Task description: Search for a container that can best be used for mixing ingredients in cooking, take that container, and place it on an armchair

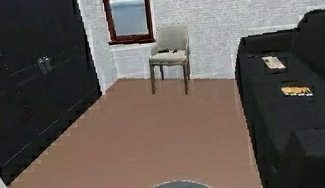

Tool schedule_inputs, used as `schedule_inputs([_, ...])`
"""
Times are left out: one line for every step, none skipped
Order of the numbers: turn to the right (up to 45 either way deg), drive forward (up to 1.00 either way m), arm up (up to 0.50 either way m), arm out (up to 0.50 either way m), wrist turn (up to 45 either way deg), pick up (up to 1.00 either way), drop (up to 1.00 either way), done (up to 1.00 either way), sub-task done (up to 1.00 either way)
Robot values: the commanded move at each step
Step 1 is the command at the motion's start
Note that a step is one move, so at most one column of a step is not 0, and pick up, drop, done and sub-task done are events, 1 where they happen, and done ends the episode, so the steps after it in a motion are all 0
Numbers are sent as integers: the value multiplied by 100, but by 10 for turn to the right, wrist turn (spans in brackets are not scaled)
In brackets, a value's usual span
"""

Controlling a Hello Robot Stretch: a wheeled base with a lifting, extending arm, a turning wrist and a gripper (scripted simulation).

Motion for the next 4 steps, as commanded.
schedule_inputs([0, 100, 0, 0, 0, 0, 0, 0, 0])
schedule_inputs([0, 100, 0, 0, 0, 0, 0, 0, 0])
schedule_inputs([0, 40, 0, 0, 0, 0, 0, 0, 0])
schedule_inputs([-450, 0, 0, 0, 0, 0, 0, 0, 0])
